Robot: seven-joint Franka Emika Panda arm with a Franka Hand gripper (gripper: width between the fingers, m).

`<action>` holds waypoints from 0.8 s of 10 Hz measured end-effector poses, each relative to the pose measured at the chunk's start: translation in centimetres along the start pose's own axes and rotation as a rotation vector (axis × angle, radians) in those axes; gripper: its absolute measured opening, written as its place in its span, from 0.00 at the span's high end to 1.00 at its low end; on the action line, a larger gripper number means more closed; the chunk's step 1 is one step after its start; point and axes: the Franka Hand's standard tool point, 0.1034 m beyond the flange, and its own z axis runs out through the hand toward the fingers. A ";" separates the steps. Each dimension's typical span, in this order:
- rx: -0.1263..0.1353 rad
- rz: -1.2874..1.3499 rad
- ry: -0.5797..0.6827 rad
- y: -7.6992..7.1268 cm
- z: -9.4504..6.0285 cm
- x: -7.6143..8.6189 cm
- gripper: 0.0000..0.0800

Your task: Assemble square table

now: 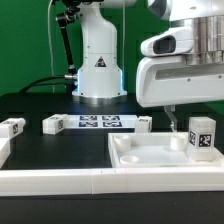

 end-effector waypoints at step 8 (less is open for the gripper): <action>0.021 0.333 0.008 0.5 0.0 0.1 0.63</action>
Offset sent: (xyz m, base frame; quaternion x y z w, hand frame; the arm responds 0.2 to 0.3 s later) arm 0.0000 0.0000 0.0000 0.0000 0.0000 0.0000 1.0000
